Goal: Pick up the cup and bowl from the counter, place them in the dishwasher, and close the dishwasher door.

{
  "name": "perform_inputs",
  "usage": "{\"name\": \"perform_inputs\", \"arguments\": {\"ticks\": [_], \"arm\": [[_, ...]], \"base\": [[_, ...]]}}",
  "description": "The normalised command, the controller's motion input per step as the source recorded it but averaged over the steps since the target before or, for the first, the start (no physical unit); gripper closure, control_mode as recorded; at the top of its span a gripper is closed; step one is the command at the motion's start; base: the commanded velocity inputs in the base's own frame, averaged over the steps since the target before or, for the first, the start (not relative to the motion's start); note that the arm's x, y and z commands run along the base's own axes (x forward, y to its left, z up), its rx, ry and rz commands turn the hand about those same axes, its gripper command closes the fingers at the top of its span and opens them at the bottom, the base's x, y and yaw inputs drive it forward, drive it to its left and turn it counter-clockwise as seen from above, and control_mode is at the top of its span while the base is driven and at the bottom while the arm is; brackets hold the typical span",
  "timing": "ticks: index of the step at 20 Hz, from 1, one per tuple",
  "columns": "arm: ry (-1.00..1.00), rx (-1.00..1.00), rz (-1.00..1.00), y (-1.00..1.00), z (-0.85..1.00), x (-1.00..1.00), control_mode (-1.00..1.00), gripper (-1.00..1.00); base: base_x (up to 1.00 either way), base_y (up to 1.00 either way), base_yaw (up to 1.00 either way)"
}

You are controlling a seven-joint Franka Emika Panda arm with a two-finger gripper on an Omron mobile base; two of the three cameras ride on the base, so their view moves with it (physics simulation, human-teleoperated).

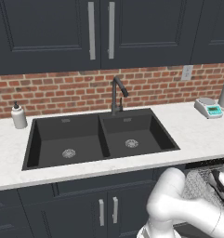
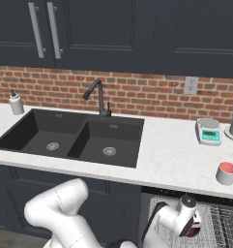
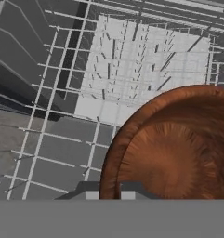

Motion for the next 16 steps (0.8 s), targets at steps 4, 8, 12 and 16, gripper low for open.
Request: {"name": "perform_inputs", "arguments": {"ticks": [4, 8, 12, 16], "arm": [[-0.03, 0.1, 0.01, 0.0, -0.46, 0.16, -1.0, 1.0], [-0.02, 0.14, 0.04, -0.05, -0.2, 0.26, -1.0, 1.0], [-0.01, 0.16, 0.05, -0.12, 0.0, 0.26, -1.0, 1.0], [0.0, 0.16, 0.06, -0.16, -0.02, 0.29, -1.0, 1.0]], "base": [[0.0, 0.0, 0.0], [0.0, 0.0, 0.0], [0.0, 0.0, 0.0], [0.0, 0.0, 0.0]]}}
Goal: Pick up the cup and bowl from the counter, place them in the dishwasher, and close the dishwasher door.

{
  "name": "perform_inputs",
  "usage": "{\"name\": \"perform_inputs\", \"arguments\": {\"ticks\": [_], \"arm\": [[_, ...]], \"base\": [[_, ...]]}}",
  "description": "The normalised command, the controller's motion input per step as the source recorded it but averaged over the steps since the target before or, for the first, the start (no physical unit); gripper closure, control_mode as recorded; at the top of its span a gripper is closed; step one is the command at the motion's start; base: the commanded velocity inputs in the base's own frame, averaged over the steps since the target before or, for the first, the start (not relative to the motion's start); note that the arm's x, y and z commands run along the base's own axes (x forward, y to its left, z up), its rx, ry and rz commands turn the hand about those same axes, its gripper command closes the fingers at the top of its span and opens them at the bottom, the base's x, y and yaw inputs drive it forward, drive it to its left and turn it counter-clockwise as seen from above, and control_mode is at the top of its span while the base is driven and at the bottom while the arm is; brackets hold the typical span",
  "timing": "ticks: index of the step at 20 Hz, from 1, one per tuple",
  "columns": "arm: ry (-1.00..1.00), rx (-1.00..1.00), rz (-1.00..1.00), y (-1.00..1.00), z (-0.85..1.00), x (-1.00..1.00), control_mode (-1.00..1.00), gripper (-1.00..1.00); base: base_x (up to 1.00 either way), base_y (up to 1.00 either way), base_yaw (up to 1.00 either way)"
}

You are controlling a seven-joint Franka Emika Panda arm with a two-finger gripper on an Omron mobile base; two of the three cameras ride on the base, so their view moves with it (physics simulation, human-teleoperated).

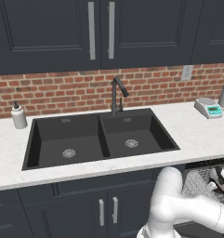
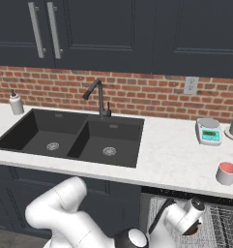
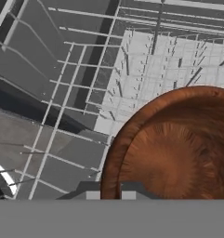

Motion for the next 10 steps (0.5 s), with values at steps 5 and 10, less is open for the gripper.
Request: {"name": "perform_inputs", "arguments": {"ticks": [5, 10], "arm": [[0.0, 0.1, 0.06, -0.12, -0.17, 0.25, -1.0, 1.0], [0.0, 0.05, 0.04, -0.03, -0.34, 0.09, -1.0, 1.0]], "base": [[0.0, 0.0, 0.0], [0.0, 0.0, 0.0]]}}
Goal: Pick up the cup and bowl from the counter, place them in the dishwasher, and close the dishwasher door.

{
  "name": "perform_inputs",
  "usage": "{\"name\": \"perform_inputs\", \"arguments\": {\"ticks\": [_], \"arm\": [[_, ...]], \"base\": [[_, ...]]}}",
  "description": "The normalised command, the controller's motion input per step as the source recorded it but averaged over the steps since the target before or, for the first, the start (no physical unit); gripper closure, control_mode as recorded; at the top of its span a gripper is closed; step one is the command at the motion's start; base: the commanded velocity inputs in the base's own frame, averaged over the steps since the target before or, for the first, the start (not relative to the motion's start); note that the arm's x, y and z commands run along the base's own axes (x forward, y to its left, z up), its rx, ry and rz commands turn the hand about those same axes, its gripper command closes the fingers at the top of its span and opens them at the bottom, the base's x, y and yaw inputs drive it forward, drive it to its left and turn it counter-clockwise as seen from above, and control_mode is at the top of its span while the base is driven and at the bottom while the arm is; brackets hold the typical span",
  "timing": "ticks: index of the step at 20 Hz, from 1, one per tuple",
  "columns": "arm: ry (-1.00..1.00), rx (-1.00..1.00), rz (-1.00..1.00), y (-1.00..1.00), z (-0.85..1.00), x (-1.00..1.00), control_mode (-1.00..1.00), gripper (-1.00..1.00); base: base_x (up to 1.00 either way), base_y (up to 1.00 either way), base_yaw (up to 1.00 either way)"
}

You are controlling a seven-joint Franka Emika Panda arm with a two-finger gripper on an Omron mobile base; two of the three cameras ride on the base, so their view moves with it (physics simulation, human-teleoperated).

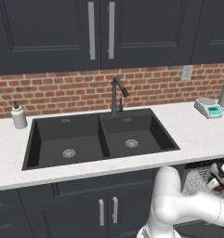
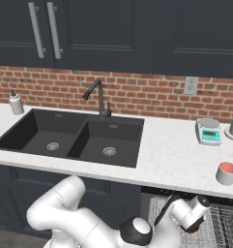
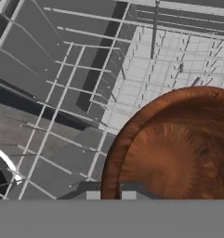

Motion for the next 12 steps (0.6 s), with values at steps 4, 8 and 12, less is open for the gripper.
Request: {"name": "perform_inputs", "arguments": {"ticks": [4, 8, 12], "arm": [[0.0, 0.02, 0.03, 0.0, -0.57, 0.01, -1.0, 1.0], [0.0, 0.01, 0.03, 0.0, -0.64, 0.0, -1.0, 1.0], [0.0, 0.01, 0.03, 0.0, -0.6, 0.0, -1.0, 1.0]], "base": [[0.0, 0.0, 0.0], [0.0, 0.0, 0.0], [0.0, 0.0, 0.0]]}}
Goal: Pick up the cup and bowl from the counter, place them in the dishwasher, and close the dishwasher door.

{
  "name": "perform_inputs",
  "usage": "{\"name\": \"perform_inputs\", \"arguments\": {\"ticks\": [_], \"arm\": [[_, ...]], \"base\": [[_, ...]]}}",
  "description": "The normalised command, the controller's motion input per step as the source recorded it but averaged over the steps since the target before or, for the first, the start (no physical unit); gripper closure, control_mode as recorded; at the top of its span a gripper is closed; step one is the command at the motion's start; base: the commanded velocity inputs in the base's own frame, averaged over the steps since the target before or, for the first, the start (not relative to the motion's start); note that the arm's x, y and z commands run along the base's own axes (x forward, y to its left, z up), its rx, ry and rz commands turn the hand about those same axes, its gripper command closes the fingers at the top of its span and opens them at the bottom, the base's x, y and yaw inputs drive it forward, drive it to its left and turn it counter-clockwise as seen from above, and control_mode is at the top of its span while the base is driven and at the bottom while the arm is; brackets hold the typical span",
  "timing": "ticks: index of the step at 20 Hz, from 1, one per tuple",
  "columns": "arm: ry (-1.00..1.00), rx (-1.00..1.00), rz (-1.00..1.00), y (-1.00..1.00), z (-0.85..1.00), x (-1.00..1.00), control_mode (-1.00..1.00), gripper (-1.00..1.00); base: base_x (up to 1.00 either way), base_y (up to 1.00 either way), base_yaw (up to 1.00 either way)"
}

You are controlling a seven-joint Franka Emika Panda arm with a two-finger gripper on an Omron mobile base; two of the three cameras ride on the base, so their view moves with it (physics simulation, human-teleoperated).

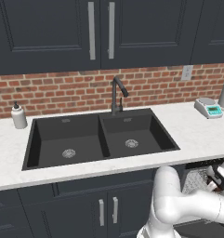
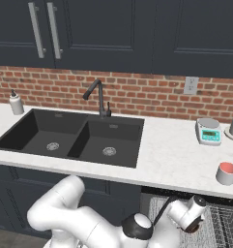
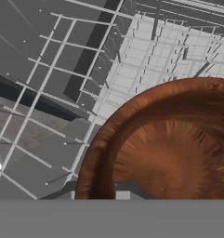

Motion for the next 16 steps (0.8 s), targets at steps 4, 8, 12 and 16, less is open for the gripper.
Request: {"name": "perform_inputs", "arguments": {"ticks": [4, 8, 12, 16], "arm": [[0.0, 0.01, 0.01, 0.0, -0.08, 0.0, -1.0, -1.0], [0.0, 0.0, 0.0, 0.0, 0.0, 0.0, -1.0, -1.0], [-0.04, 0.0, 0.0, 0.0, 0.02, -0.18, -1.0, -1.0], [-0.11, 0.0, 0.0, 0.0, 0.34, -0.41, -1.0, -1.0]], "base": [[0.0, 0.0, 0.0], [0.0, 0.0, 0.0], [0.0, 0.0, 0.0], [0.0, 0.0, 0.0]]}}
